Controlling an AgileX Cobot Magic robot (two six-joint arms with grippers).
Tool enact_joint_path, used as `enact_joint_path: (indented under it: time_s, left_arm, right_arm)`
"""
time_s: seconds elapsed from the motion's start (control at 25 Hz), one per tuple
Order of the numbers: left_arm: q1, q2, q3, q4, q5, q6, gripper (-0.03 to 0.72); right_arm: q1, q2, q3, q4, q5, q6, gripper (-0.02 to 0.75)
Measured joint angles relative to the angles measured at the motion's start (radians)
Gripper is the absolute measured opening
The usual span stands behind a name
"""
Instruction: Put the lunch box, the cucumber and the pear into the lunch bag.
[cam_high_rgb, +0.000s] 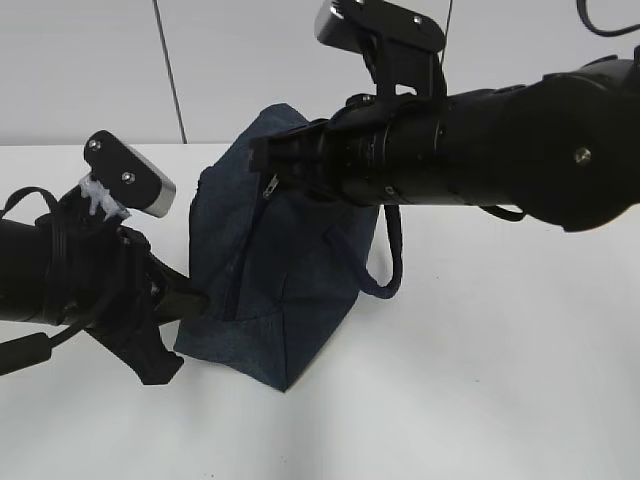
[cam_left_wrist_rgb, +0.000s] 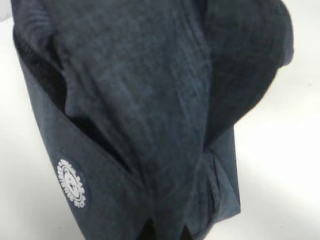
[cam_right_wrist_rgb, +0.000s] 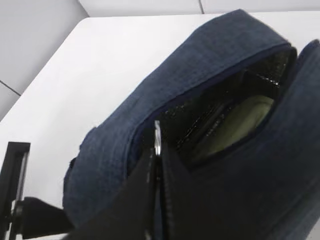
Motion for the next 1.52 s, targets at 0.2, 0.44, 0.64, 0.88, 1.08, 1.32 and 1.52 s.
enact_joint_path:
  time_s: [0.2, 0.44, 0.64, 0.88, 1.08, 1.32, 1.52]
  left_arm:
    - [0.0, 0.0, 0.0, 0.0, 0.003, 0.0, 0.005]
    - [0.0, 0.0, 0.0, 0.0, 0.007, 0.0, 0.005]
    - [0.0, 0.0, 0.0, 0.0, 0.021, 0.0, 0.005]
    - [0.0, 0.0, 0.0, 0.0, 0.024, 0.0, 0.005]
    - [0.0, 0.0, 0.0, -0.003, 0.024, 0.0, 0.005]
    - [0.0, 0.0, 0.0, -0.003, 0.029, 0.0, 0.005]
    - [0.0, 0.0, 0.017, 0.0, 0.032, 0.0, 0.004]
  right_arm:
    - [-0.038, 0.0, -0.002, 0.003, 0.0, 0.0, 0.0]
    - [-0.056, 0.012, -0.022, 0.011, -0.028, 0.0, 0.0]
    - [-0.061, 0.078, -0.092, 0.013, -0.03, 0.001, 0.0]
    - [-0.083, 0.135, -0.155, 0.015, -0.015, 0.001, 0.0]
    - [-0.094, 0.156, -0.177, -0.007, 0.018, 0.001, 0.0]
    - [-0.126, 0.158, -0.181, -0.018, 0.012, 0.001, 0.0]
    - [-0.138, 0.158, -0.195, -0.029, 0.019, -0.001, 0.0]
